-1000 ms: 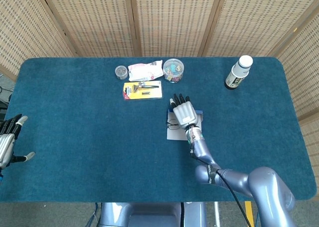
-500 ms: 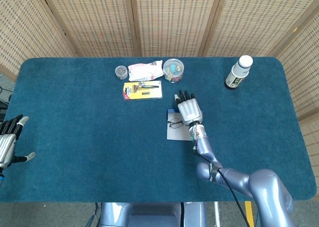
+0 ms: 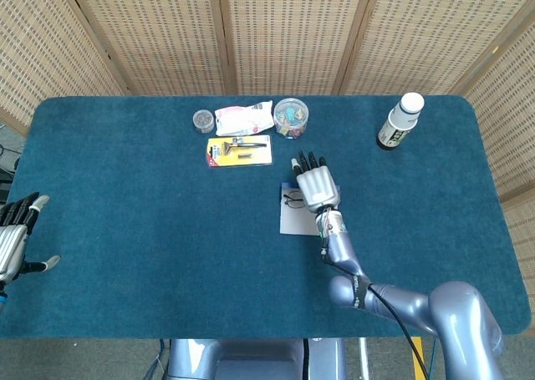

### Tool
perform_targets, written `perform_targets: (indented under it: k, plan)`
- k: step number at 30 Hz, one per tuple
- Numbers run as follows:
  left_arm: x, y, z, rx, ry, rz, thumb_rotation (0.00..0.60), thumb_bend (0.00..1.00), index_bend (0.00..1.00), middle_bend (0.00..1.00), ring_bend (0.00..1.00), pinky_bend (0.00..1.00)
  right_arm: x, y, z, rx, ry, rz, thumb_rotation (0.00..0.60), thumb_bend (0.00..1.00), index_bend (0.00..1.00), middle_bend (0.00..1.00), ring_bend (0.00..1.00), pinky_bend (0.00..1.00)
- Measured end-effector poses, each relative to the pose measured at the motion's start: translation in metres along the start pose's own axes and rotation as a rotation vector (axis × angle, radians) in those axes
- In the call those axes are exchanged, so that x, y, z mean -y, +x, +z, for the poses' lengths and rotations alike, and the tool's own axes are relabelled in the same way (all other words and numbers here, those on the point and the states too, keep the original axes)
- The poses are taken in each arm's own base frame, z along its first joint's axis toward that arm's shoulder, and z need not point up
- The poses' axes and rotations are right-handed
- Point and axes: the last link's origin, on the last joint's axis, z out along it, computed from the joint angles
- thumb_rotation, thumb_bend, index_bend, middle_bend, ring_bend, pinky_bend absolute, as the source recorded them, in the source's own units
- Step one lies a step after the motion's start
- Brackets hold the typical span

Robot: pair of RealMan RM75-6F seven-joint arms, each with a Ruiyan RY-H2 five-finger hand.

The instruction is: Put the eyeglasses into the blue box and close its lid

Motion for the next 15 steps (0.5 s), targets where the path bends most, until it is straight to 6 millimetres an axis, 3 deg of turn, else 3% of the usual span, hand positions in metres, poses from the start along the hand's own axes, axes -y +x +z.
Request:
perform_targets:
  k: [11, 15]
  plan:
    - [0.001, 0.000, -0.001, 0.005, -0.012, -0.003, 0.600, 0.01, 0.00, 0.00, 0.00, 0.00, 0.010, 0.008, -0.030, -0.056, 0.110, 0.020, 0.600, 0.00, 0.00, 0.00, 0.00, 0.15]
    - [-0.001, 0.000, -0.002, 0.006, -0.021, 0.000, 0.600, 0.01, 0.00, 0.00, 0.00, 0.00, 0.011, 0.007, -0.049, -0.129, 0.176, 0.003, 0.600, 0.02, 0.13, 0.00, 0.00, 0.15]
